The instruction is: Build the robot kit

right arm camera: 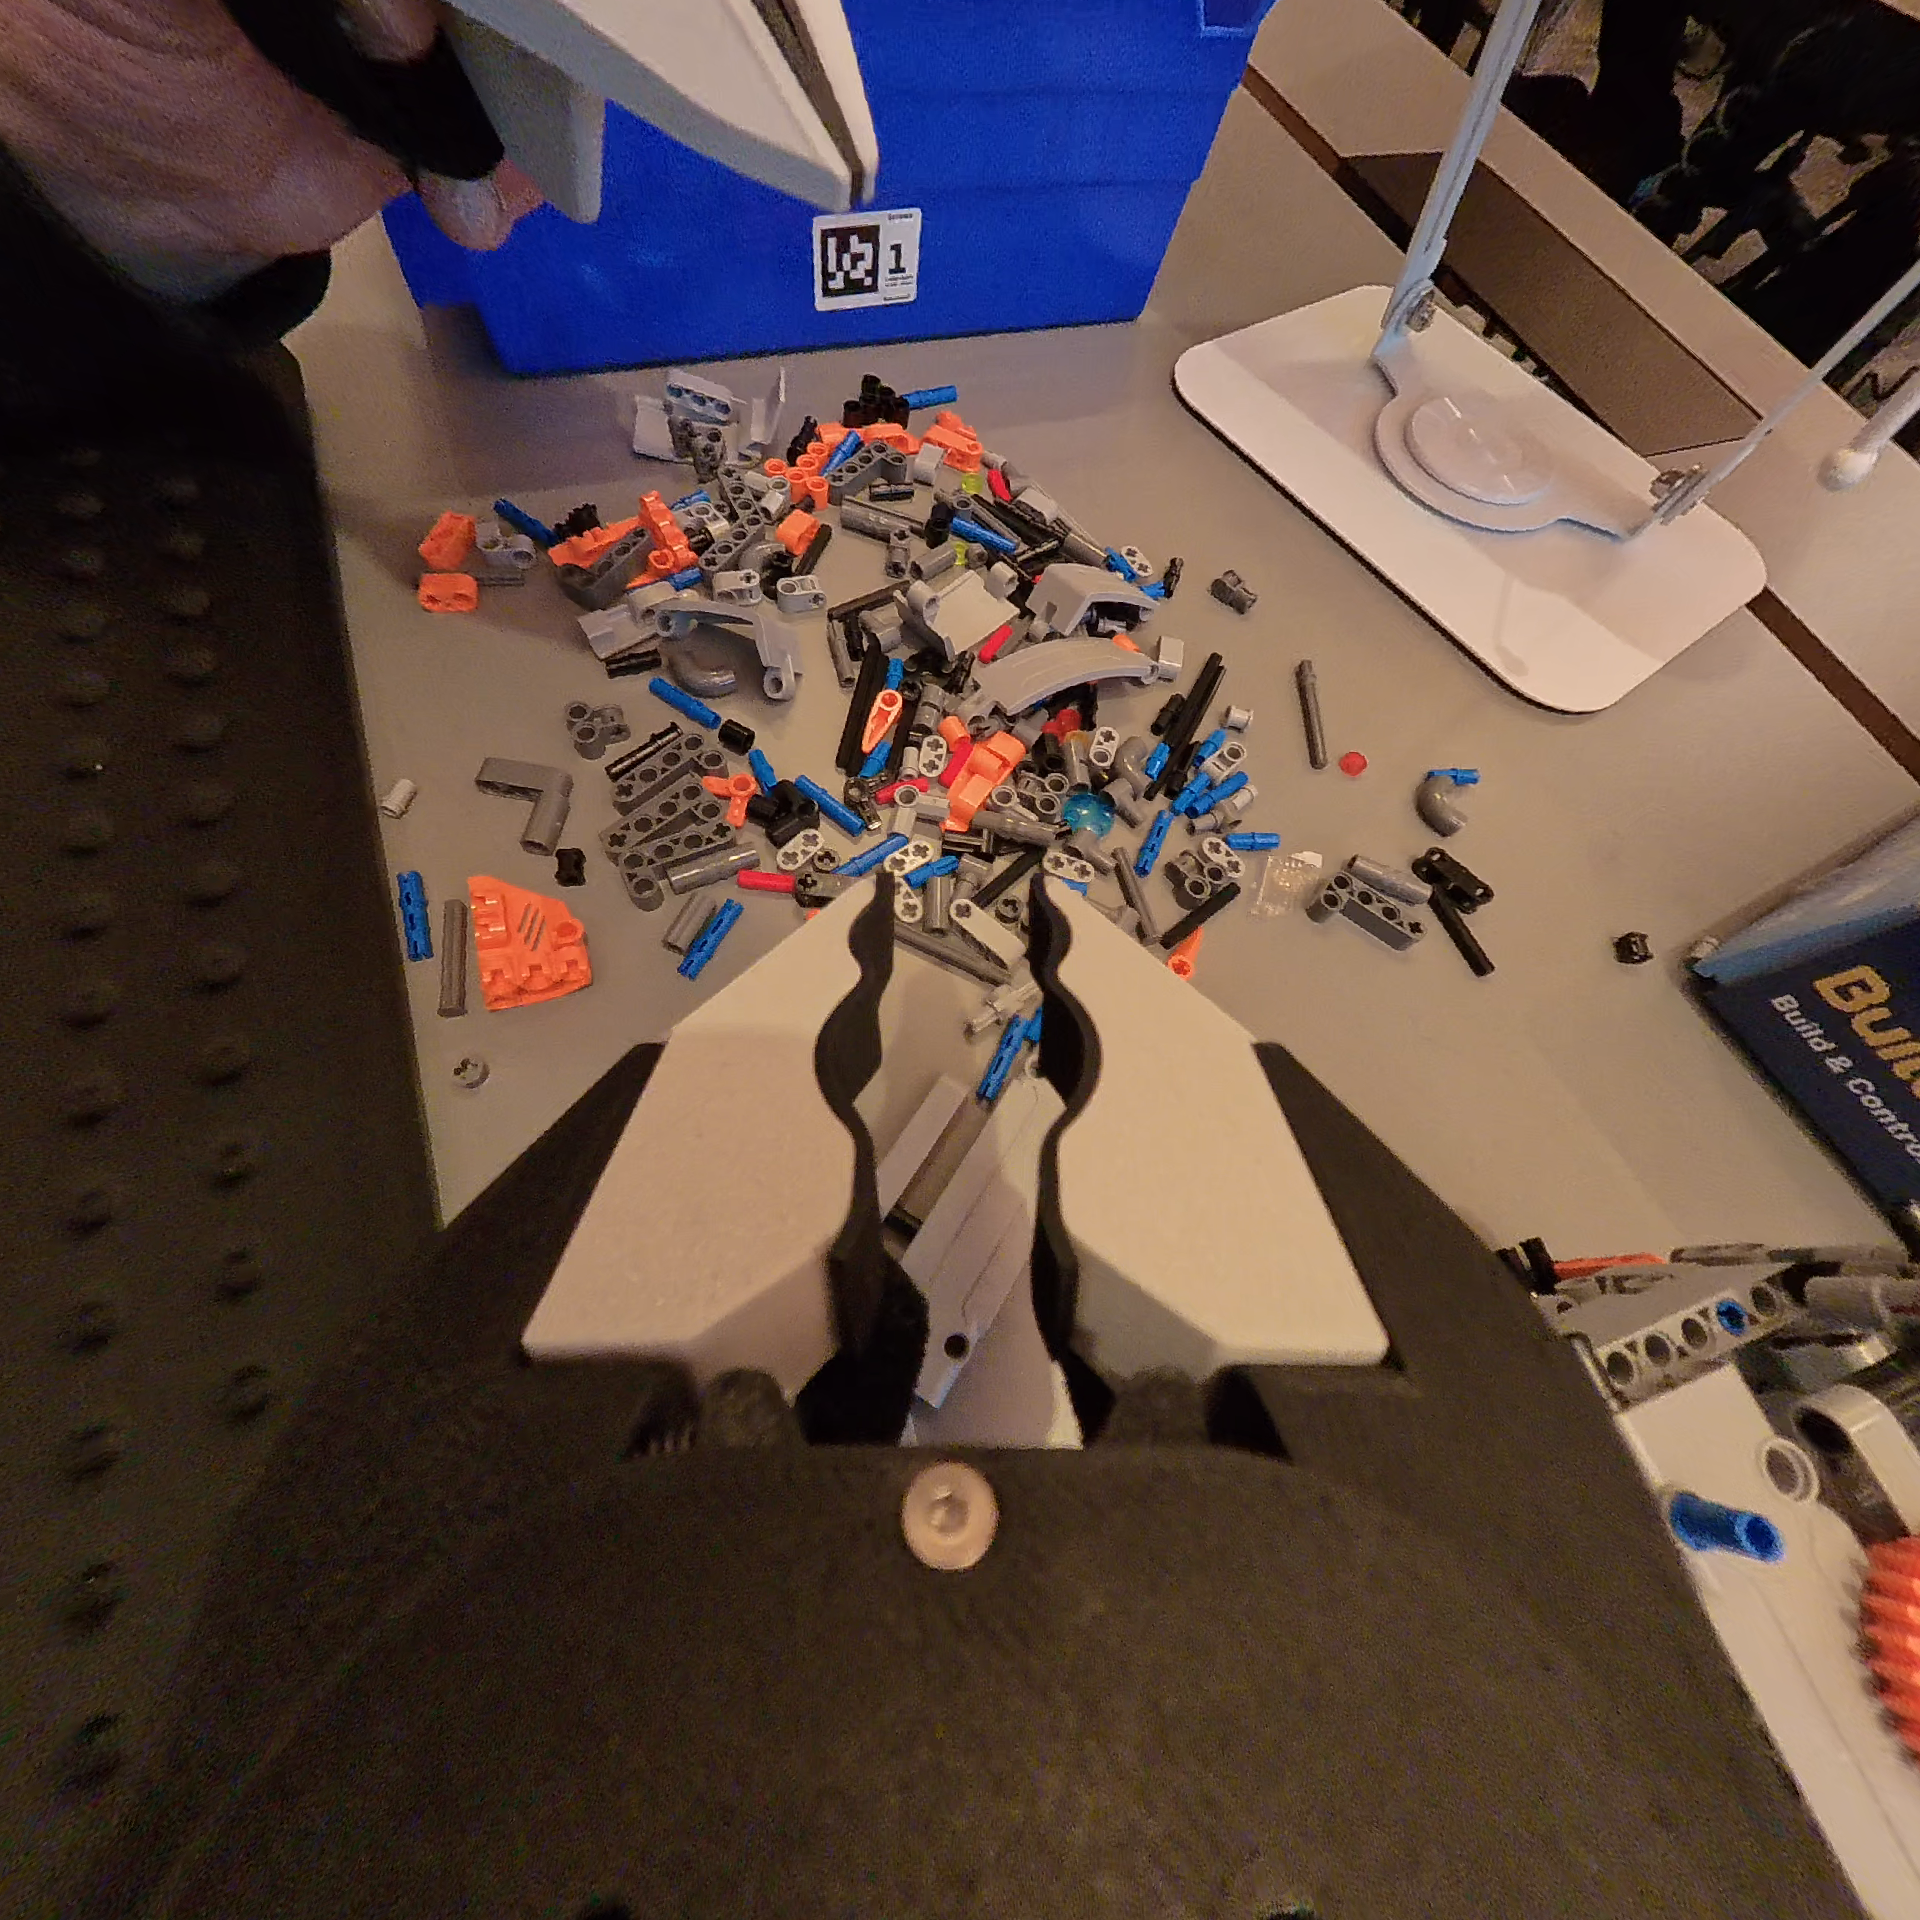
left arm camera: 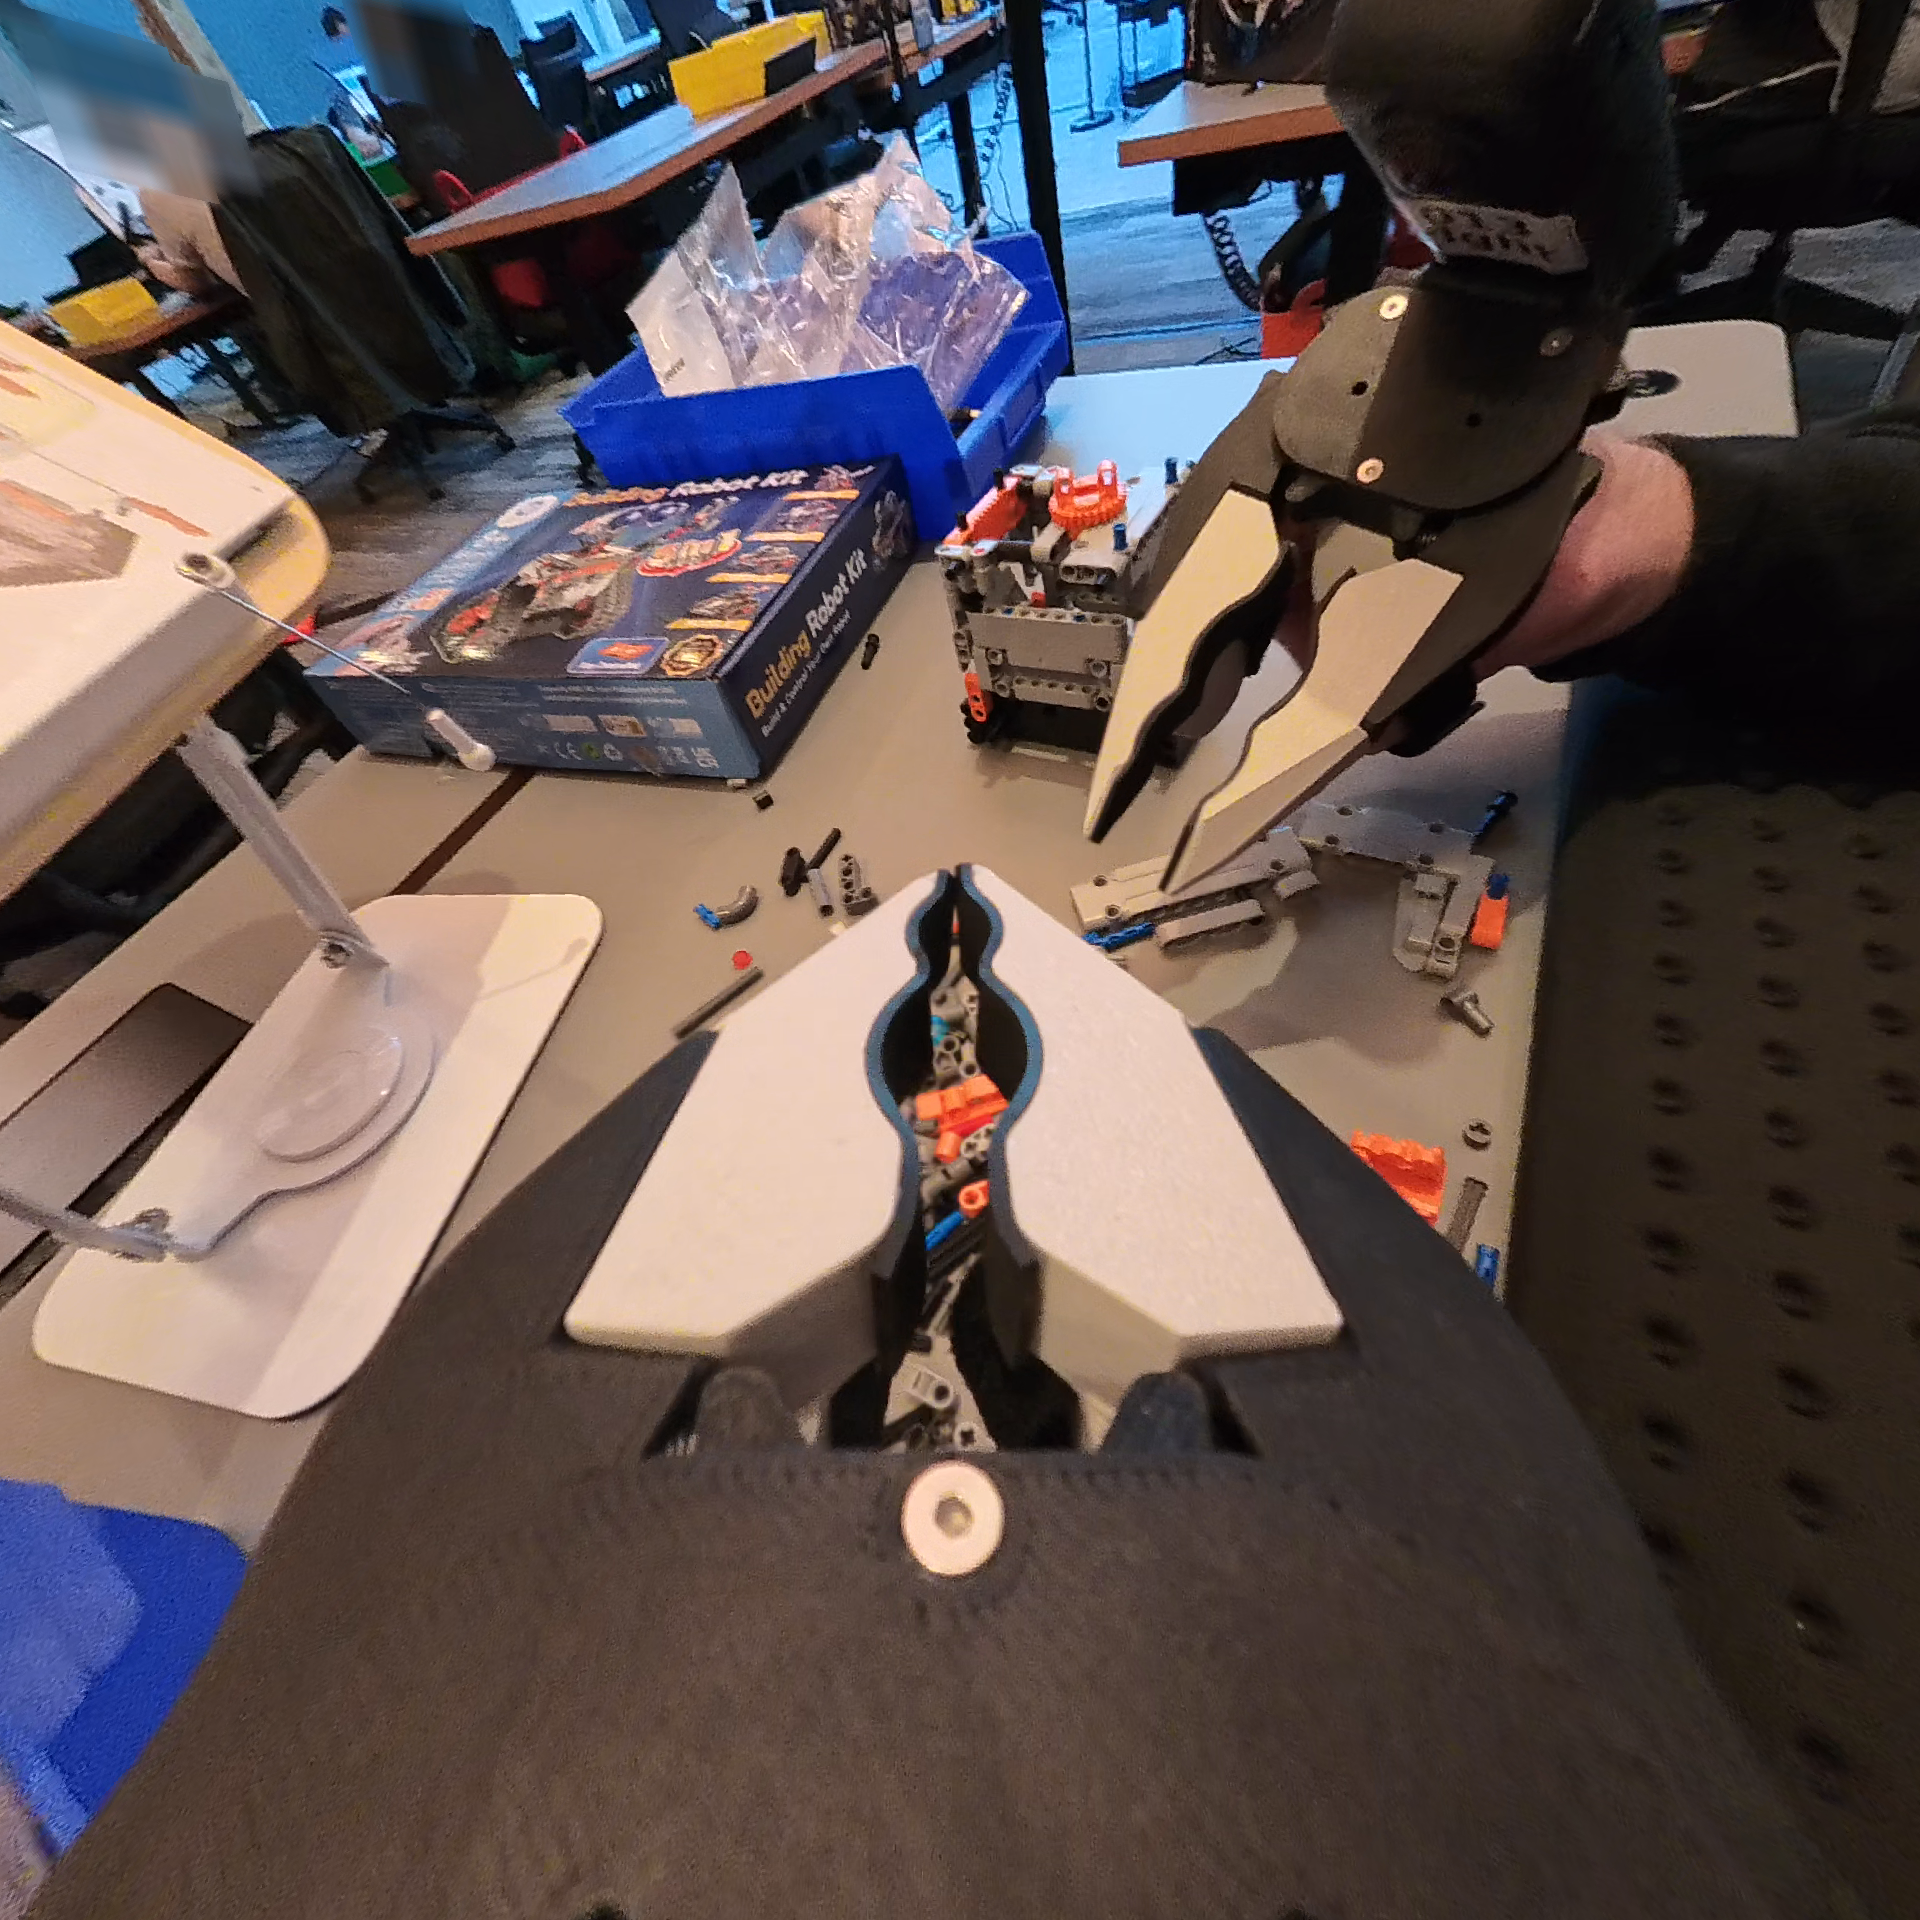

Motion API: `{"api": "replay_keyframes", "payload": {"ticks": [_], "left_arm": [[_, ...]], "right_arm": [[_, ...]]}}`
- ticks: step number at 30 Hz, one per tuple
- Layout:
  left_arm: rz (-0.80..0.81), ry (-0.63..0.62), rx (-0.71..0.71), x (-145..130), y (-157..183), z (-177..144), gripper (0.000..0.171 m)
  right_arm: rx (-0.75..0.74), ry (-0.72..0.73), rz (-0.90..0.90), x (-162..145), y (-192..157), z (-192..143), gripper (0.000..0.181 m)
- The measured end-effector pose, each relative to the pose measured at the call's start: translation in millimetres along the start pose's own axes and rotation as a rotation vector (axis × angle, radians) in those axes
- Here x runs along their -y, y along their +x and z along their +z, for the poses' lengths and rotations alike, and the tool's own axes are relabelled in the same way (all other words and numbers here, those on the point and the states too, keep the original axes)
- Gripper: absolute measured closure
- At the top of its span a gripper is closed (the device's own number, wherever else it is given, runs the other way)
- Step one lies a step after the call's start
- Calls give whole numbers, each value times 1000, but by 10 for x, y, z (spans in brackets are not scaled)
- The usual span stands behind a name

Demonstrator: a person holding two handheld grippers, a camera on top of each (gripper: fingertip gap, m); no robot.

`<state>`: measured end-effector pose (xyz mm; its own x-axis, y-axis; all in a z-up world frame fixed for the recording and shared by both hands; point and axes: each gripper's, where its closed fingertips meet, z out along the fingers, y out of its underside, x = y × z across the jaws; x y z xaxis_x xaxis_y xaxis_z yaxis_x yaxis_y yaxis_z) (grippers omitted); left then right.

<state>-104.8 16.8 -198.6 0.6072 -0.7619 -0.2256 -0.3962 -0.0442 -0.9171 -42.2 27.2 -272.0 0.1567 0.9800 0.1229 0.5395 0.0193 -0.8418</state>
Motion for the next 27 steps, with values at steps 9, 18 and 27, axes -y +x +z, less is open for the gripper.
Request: {"api": "replay_keyframes", "payload": {"ticks": [9, 18, 27], "left_arm": [[-4, 66, 266, 189, -431, -415, 171], [-32, 139, 341, 288, -565, -662, 171], [-51, 171, 311, 307, -535, -719, 171]], "right_arm": [[-10, -64, -32, 75, -64, 126, 156], [63, -216, -20, 179, -151, 624, 160], [93, -321, -21, 204, -36, 1208, 171]]}}
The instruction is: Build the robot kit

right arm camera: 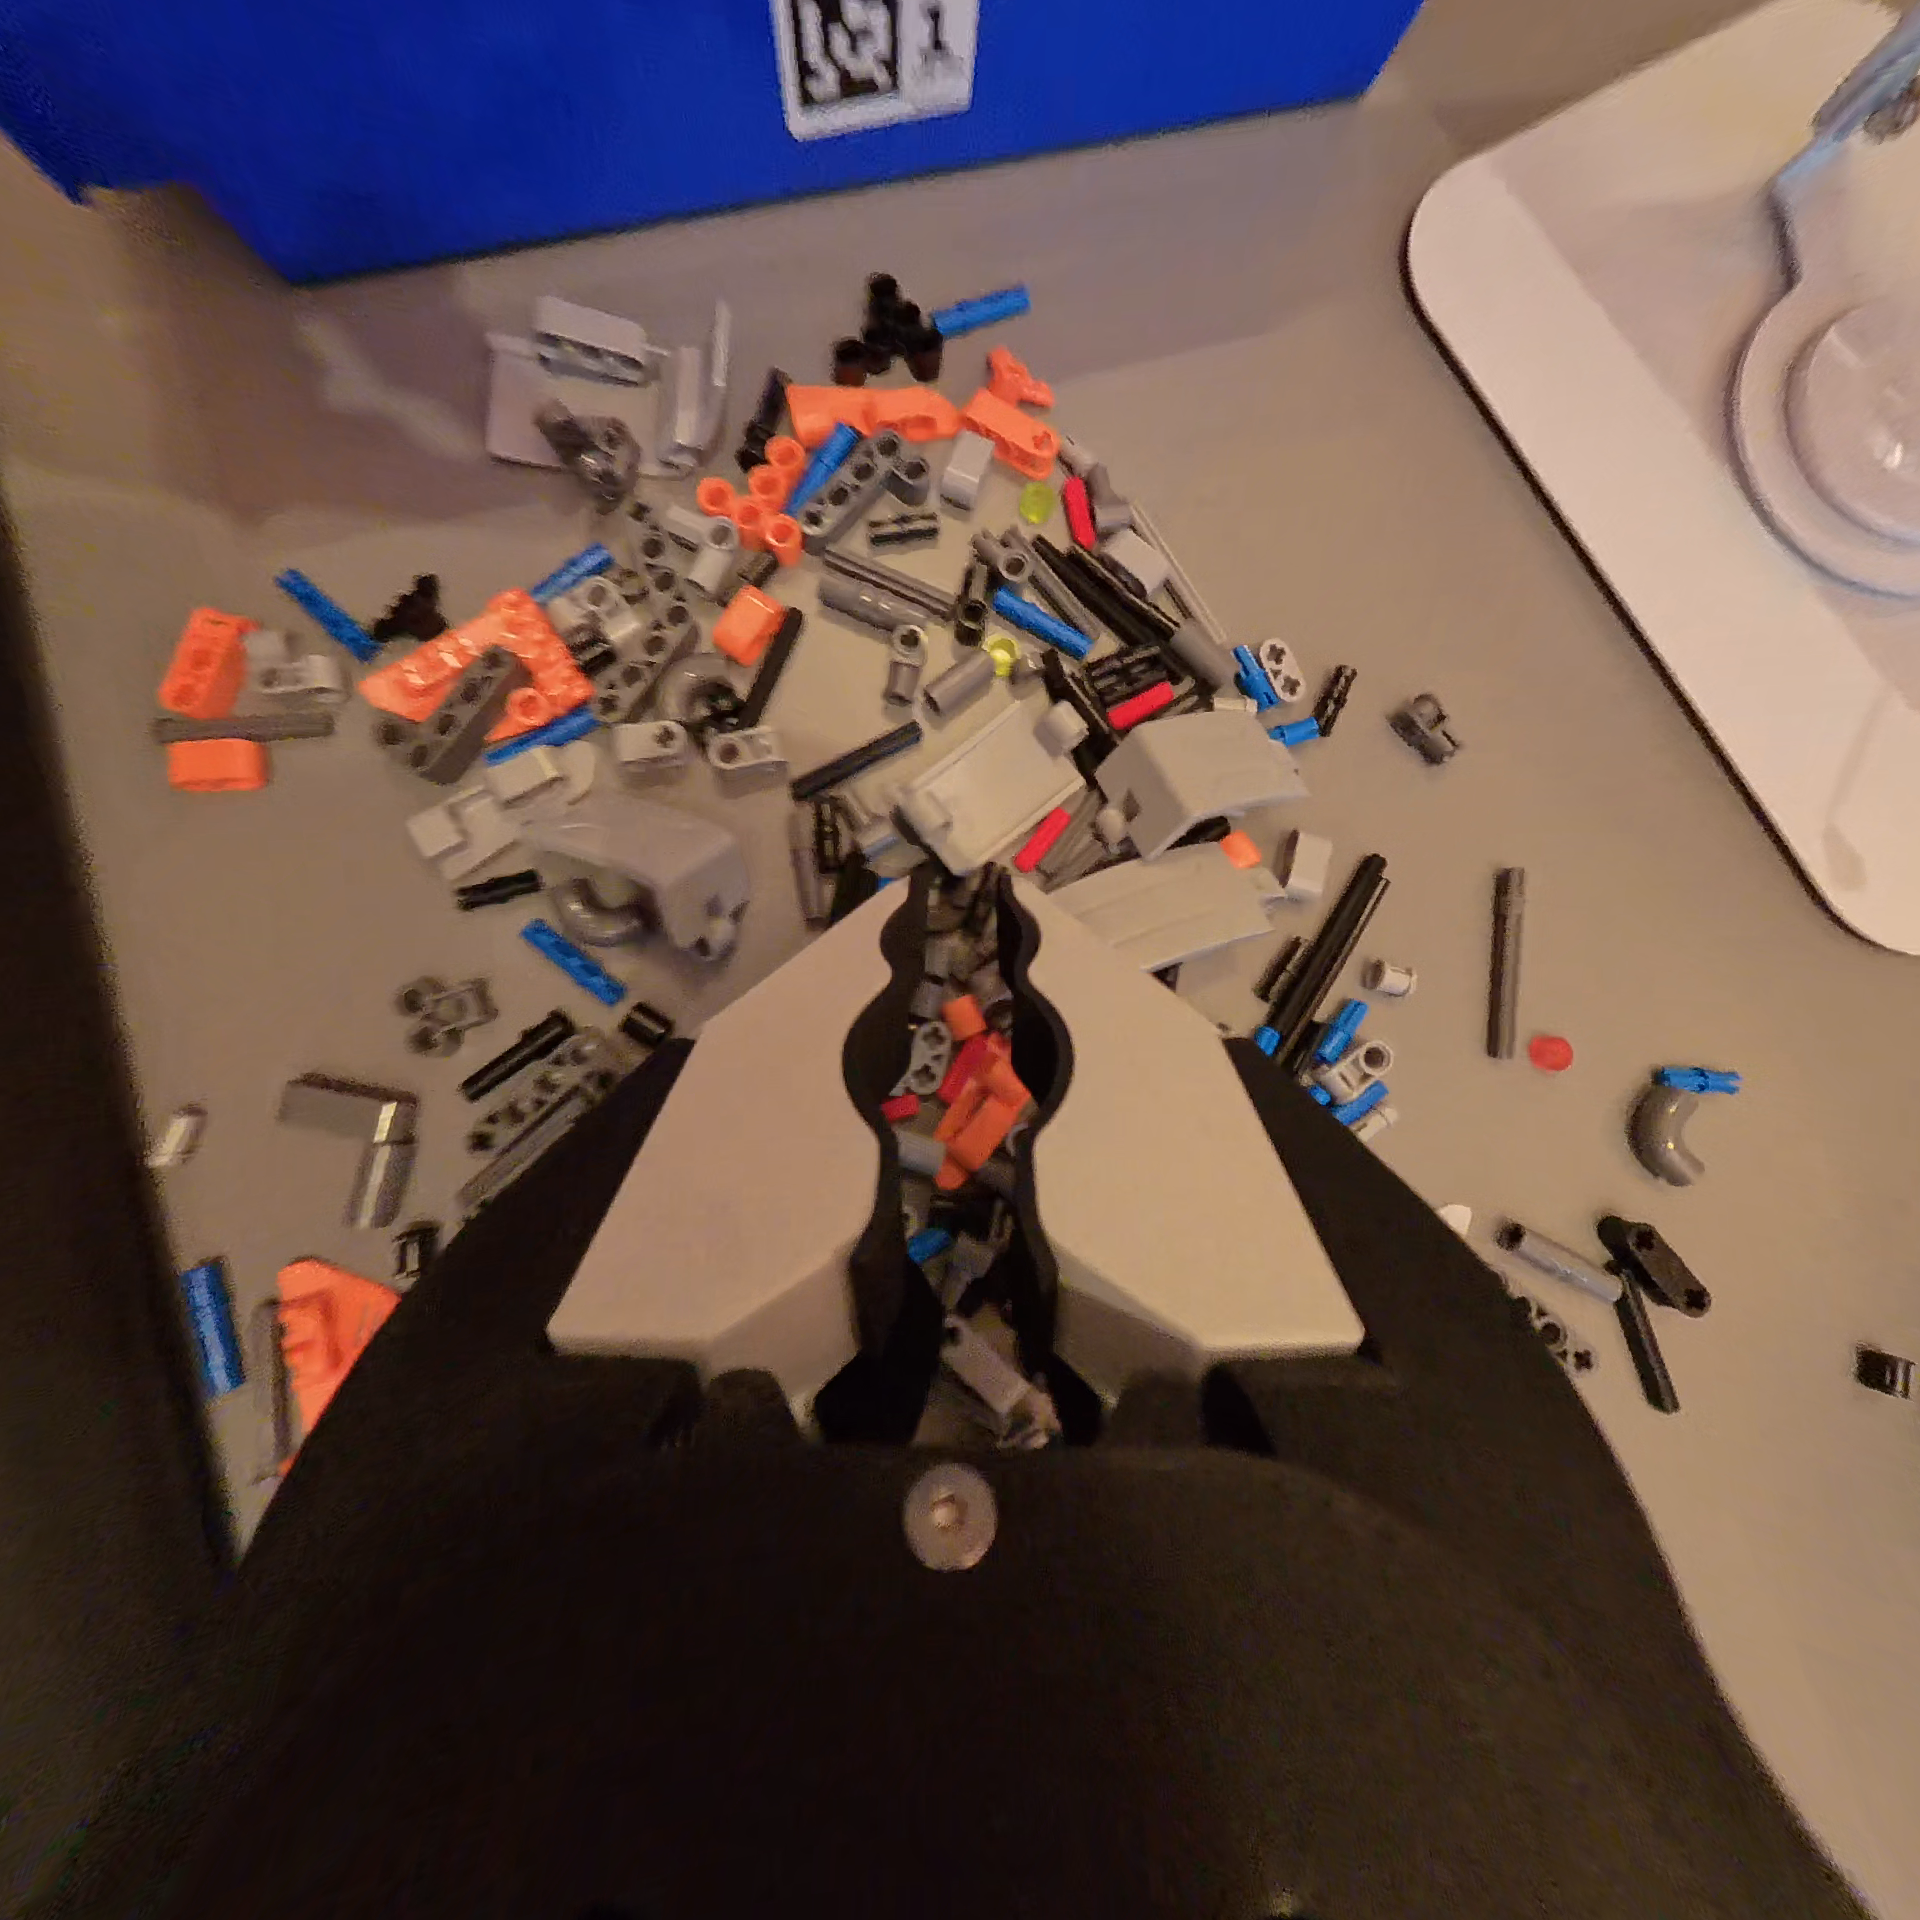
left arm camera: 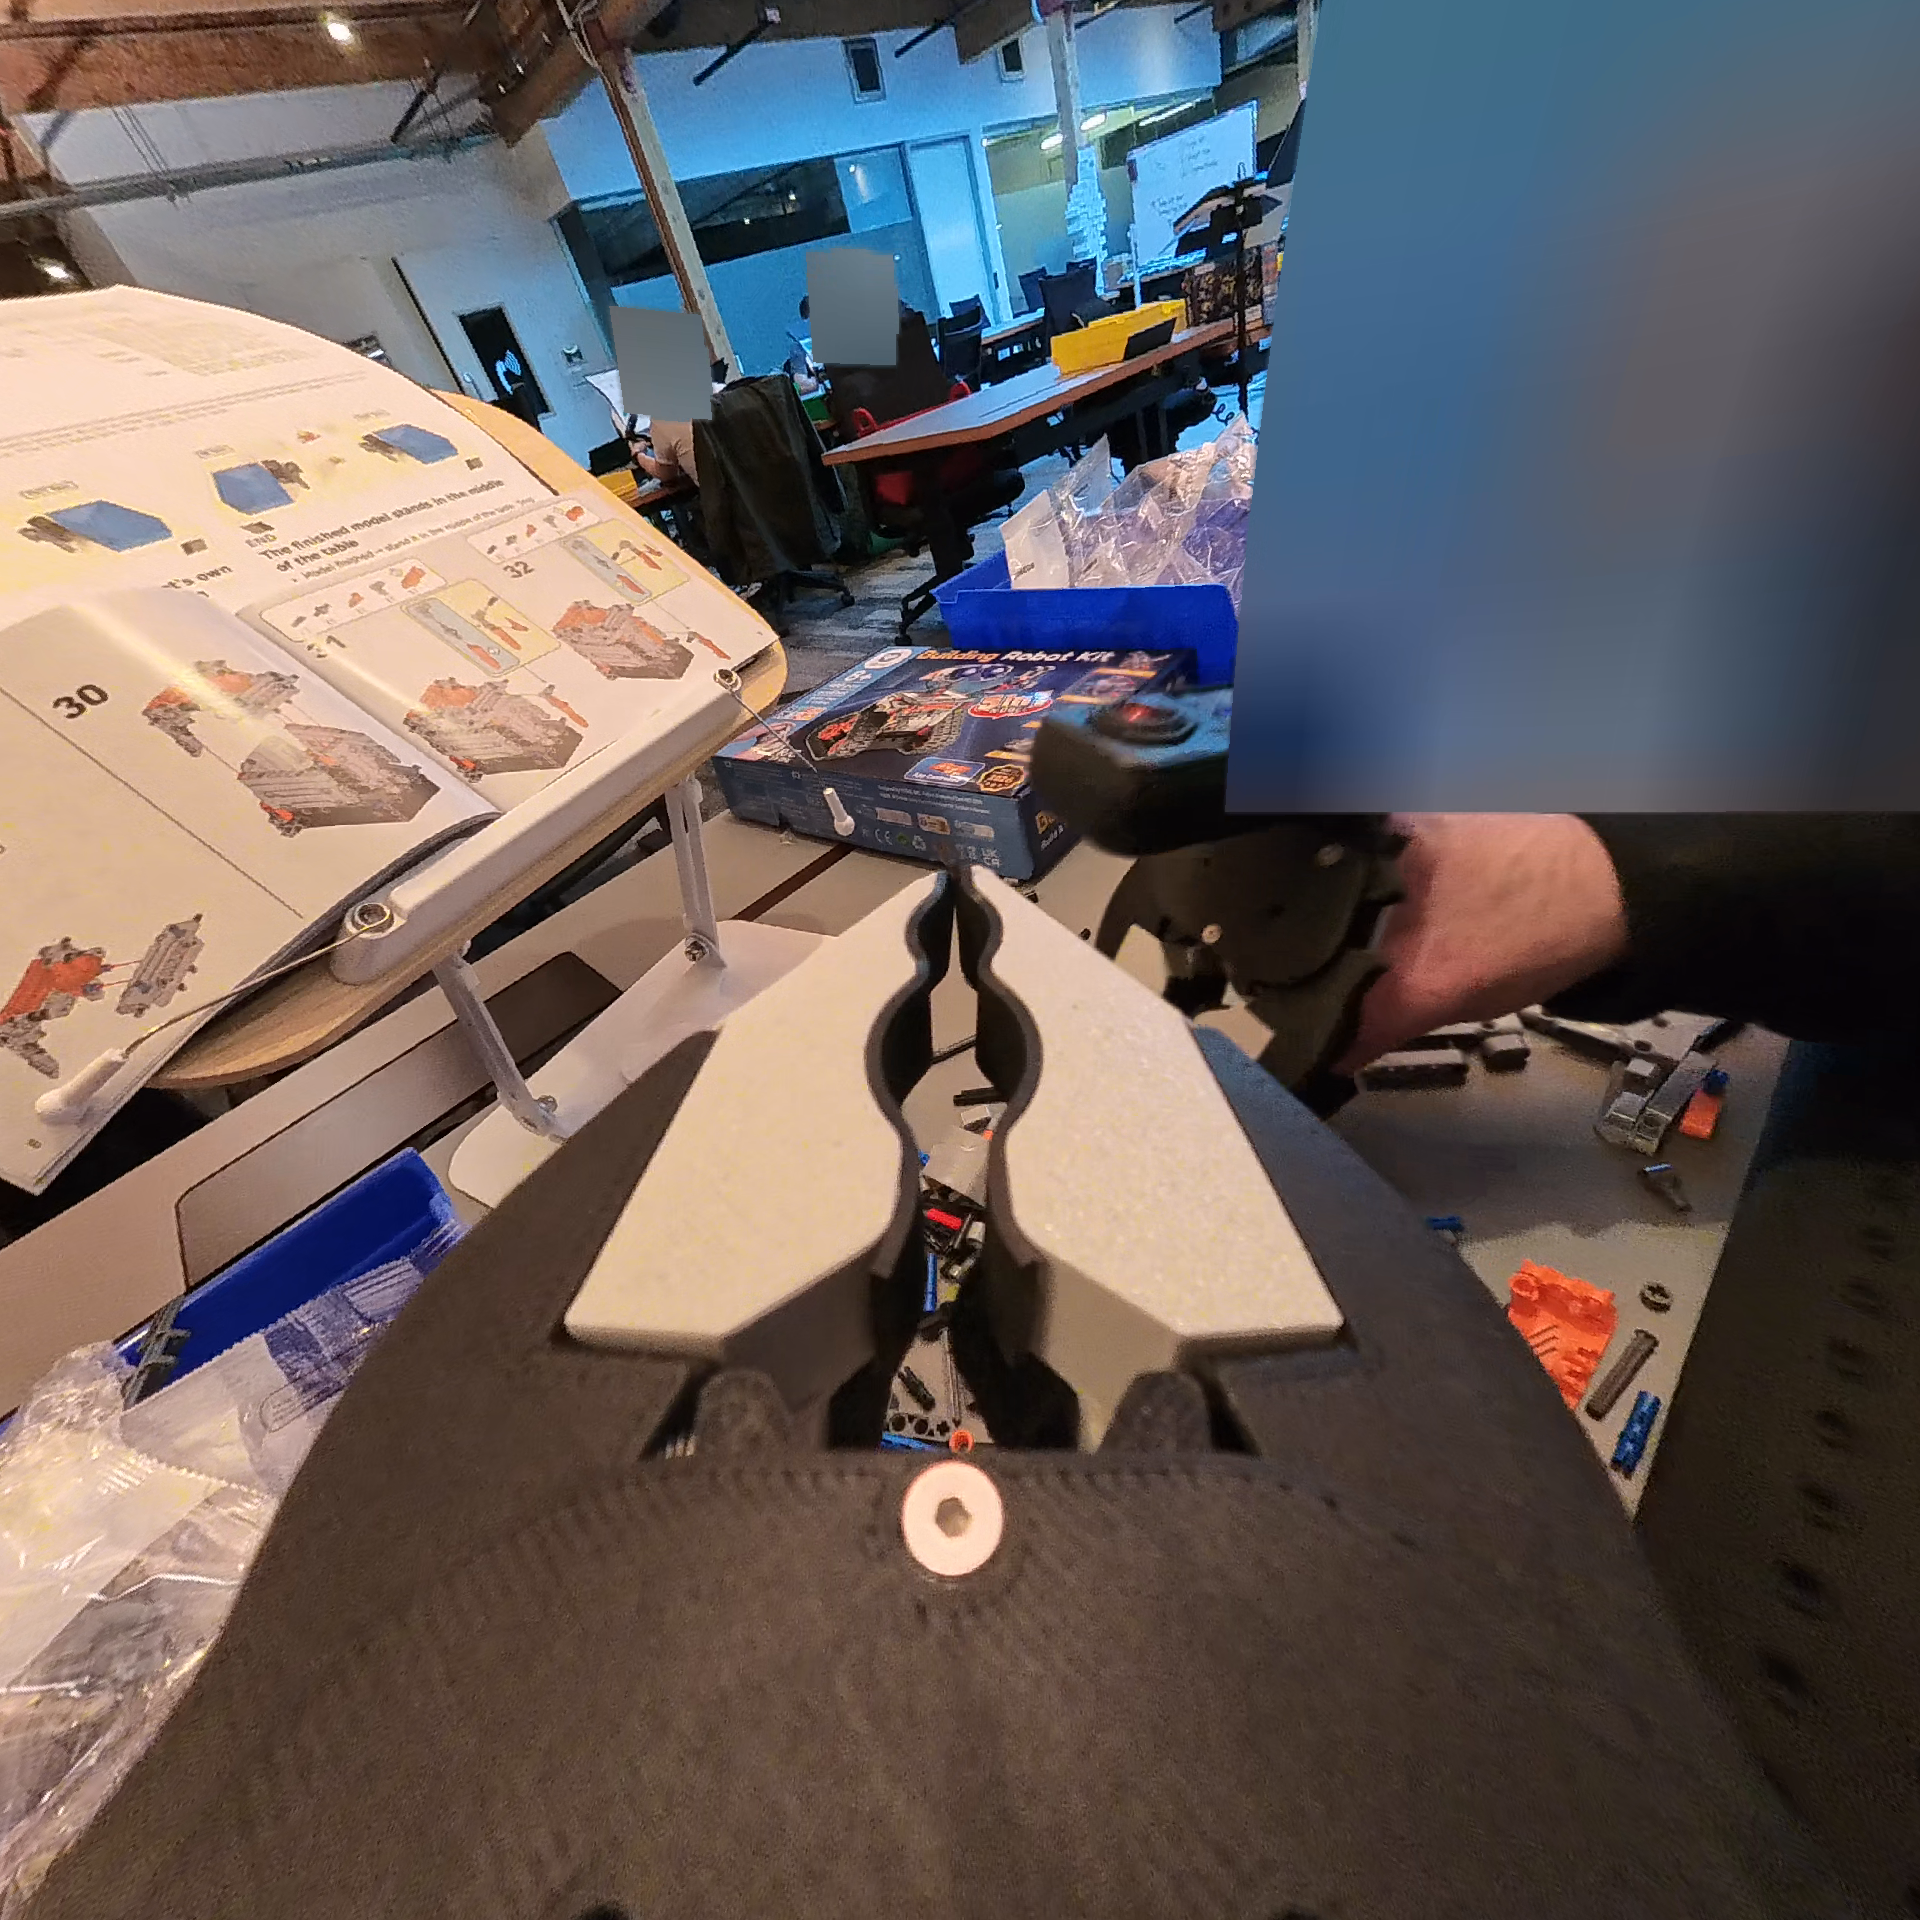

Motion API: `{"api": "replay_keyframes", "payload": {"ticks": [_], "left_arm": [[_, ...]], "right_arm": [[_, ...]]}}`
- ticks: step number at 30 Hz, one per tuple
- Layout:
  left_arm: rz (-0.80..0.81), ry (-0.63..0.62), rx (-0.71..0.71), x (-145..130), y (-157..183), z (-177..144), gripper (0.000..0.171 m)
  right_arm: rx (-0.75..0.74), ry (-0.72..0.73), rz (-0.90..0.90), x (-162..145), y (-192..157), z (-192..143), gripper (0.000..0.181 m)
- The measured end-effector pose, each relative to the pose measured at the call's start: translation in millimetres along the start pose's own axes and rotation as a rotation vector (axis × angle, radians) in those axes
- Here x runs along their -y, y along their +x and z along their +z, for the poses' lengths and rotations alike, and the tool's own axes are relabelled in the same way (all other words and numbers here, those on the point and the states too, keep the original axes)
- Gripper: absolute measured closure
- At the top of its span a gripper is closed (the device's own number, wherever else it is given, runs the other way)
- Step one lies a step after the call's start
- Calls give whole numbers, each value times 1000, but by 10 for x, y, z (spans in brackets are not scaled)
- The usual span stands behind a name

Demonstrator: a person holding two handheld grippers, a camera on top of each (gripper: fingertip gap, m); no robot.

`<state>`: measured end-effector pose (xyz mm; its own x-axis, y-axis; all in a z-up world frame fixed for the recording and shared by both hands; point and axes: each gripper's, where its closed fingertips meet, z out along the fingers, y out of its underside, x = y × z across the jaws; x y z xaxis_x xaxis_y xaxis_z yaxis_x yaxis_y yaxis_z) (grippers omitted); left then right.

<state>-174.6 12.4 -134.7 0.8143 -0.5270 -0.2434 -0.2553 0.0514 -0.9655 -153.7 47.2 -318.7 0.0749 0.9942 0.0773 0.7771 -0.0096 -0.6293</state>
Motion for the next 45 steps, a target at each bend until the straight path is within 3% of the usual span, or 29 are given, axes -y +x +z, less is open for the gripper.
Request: {"api": "replay_keyframes", "payload": {"ticks": [12, 17, 25, 29, 32, 45], "left_arm": [[-18, 27, -31, 37, 32, -26, 171], [-18, 12, -37, 11, 44, 5, 171], [-13, 0, -44, -5, 70, 39, 171], [-11, -7, -48, -20, 77, 51, 171], [-11, -6, -51, -17, 84, 53, 171], [-6, -21, -56, -50, 98, 73, 171]], "right_arm": [[46, -41, 44, -89, 58, 153, 173], [96, -37, 125, -111, 83, 127, 162], [69, -33, 85, -99, 152, 162, 179], [80, -27, 61, -74, 126, 124, 179], [67, -9, 90, -32, 186, 97, 167], [84, -41, 82, -55, 163, 212, 179]]}}
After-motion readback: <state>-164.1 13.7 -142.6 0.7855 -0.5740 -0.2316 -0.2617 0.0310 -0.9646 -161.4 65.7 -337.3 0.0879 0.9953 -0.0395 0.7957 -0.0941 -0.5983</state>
